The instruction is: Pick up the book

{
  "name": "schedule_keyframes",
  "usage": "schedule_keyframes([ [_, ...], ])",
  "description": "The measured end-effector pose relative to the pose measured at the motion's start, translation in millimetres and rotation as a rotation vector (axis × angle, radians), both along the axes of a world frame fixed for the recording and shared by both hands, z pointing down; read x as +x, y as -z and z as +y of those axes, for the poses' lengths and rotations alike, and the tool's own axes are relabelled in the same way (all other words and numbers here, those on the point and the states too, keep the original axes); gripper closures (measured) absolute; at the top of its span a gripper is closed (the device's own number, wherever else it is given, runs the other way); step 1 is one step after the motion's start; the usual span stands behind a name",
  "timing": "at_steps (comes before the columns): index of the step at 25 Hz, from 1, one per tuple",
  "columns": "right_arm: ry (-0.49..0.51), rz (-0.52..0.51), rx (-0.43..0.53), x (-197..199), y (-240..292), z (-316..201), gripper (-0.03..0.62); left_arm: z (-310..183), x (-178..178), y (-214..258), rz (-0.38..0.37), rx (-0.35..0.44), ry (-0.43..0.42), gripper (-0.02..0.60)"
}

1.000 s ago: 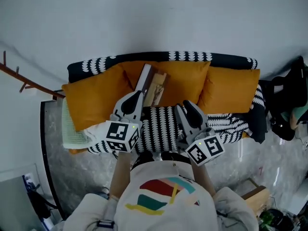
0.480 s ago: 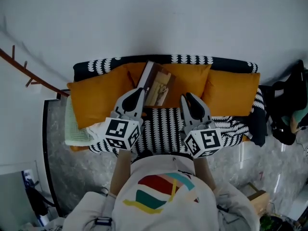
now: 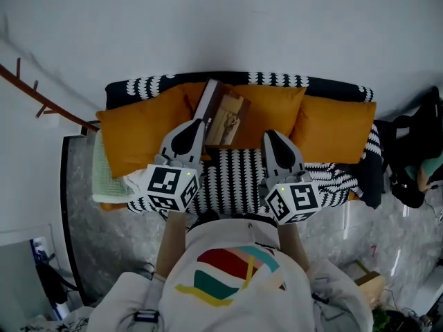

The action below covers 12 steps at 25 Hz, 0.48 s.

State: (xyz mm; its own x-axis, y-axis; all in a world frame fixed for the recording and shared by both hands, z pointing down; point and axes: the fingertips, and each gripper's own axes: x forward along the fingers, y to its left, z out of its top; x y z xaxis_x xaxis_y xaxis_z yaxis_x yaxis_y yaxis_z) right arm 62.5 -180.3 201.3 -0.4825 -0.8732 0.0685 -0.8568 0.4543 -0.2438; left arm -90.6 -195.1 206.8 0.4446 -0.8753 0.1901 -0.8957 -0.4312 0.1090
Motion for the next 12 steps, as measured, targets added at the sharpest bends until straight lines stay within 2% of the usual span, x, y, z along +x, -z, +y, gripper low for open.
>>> schedule_keyframes([
  [12,-0.003,0.003,-0.005,-1.0,-1.0,1.7,0.553,5.5,-5.5,19.8,-0.011,0.058,0.015,0.577],
])
